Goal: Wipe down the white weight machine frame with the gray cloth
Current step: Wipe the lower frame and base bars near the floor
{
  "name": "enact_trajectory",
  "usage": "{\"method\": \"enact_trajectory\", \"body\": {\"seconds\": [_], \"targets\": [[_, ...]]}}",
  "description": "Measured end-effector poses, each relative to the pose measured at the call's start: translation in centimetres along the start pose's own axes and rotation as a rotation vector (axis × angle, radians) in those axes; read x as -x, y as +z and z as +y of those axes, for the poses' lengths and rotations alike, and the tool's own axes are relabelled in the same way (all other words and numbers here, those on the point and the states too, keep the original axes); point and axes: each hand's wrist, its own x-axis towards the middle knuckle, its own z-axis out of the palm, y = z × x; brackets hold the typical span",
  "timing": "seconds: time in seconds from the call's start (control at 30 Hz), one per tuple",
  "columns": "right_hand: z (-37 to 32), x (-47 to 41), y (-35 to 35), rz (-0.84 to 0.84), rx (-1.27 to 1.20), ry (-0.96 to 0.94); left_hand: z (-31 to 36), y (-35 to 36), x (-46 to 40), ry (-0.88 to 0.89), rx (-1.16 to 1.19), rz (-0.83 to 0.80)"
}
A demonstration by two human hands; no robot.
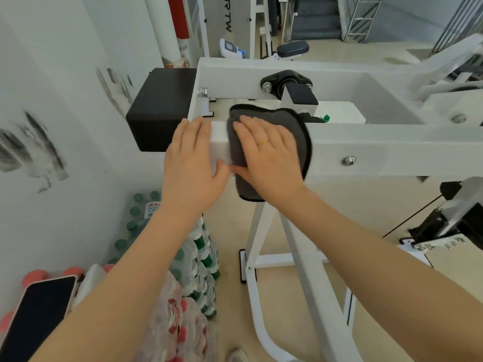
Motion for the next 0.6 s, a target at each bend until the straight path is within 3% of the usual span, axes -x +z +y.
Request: {"method": "enact_trajectory", "body": {"seconds": [0.17,0.3,0.47,0.6], "targets": [[2.2,-0.1,-1.0,-0.108,-0.151,-0.165,0.4,-0.8,0.1,0.009,-0.033,0.008],[8.1,3.2,-2.0,-0.096,-0.150,0.147,1.8,-0.4,0.6,0.315,-0.061,0.130],[10.4,4.8,-2.4,-0.073,-0.085,0.328,3.9,0.7,0.3,0.347,-0.031,0.033],[6.2,2.9,-1.8,-0.076,-0.151,0.143,5.6,1.5,0.0,0.343,-0.079,-0.014]]}}
